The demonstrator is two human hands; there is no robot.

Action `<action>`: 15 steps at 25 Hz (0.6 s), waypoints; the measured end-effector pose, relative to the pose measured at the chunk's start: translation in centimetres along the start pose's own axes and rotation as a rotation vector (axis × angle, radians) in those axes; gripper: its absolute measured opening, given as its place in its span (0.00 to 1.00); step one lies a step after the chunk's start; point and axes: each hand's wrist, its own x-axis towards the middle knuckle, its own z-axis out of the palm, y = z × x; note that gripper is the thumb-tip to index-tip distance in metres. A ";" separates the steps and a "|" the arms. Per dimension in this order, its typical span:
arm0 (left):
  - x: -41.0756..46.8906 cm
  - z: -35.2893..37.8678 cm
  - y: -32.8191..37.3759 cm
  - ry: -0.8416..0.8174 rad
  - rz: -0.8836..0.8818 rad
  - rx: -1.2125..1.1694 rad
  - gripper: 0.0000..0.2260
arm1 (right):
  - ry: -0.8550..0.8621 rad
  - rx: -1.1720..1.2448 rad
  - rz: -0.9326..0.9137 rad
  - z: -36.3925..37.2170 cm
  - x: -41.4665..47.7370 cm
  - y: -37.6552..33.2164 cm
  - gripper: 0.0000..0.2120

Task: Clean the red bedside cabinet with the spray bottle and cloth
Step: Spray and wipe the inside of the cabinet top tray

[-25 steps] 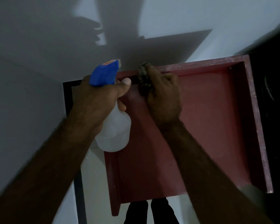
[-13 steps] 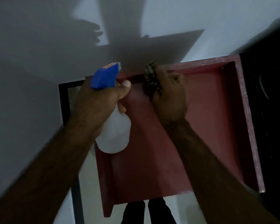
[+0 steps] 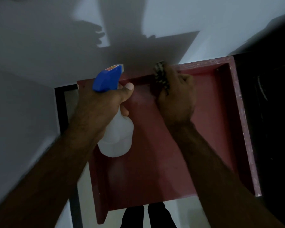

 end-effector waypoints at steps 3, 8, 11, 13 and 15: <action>0.3 0.4 0.0 -0.003 -0.001 -0.001 0.12 | 0.031 -0.015 0.048 0.0 0.2 0.3 0.28; 0.5 1.4 -0.1 0.000 0.008 -0.028 0.11 | -0.106 0.033 -0.147 0.4 -0.2 0.0 0.28; 0.4 2.0 0.2 -0.002 0.010 -0.056 0.10 | -0.018 -0.019 -0.033 -1.2 0.8 2.1 0.28; 0.3 2.4 0.4 0.015 0.024 -0.048 0.10 | 0.027 -0.052 0.034 -2.0 1.3 3.0 0.28; 0.2 2.8 0.6 0.009 0.030 -0.031 0.10 | 0.009 -0.060 0.041 -1.7 1.3 2.8 0.28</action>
